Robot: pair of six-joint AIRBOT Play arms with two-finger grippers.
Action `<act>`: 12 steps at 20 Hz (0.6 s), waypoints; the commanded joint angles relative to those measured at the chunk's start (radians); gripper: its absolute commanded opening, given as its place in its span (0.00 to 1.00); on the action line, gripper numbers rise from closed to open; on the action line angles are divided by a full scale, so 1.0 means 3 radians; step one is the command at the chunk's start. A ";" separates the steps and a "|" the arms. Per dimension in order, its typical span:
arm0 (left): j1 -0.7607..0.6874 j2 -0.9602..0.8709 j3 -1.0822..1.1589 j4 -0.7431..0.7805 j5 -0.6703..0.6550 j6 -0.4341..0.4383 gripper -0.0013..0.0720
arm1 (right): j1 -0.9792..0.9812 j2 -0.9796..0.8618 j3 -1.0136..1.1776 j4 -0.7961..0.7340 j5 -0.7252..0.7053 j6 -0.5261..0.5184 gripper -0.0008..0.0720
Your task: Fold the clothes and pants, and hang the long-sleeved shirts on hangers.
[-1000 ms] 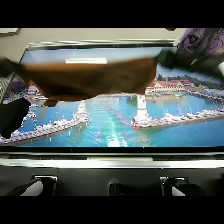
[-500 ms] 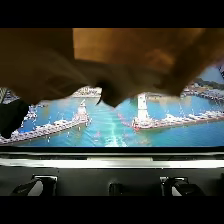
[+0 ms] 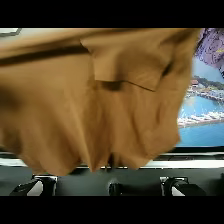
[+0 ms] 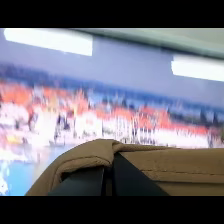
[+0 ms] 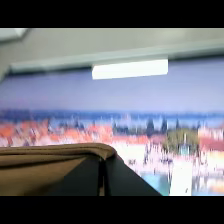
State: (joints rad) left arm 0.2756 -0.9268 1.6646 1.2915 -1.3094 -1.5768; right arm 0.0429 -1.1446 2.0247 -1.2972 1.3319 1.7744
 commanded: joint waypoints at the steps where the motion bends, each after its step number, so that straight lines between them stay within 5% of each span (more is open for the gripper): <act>1: -0.0174 -0.0626 -0.0617 -0.0039 0.0314 0.0211 0.04 | 0.0000 -0.0683 -0.0390 0.0006 -0.0023 0.0098 0.05; 7: -0.0601 -0.2255 -0.0581 -0.0043 0.1581 0.0179 0.04 | 0.0000 -0.2046 -0.0565 0.0060 -0.0942 0.0154 0.05; 12: -0.0834 -0.3103 0.0108 -0.0058 0.1687 0.0155 0.04 | 0.0000 -0.2645 -0.0563 0.0263 -0.1406 0.0276 0.05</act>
State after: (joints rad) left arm 0.0647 -1.7168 1.6077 1.2911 -0.8589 -1.5257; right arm 0.0418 -1.8359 1.8595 -1.2636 1.0023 1.8278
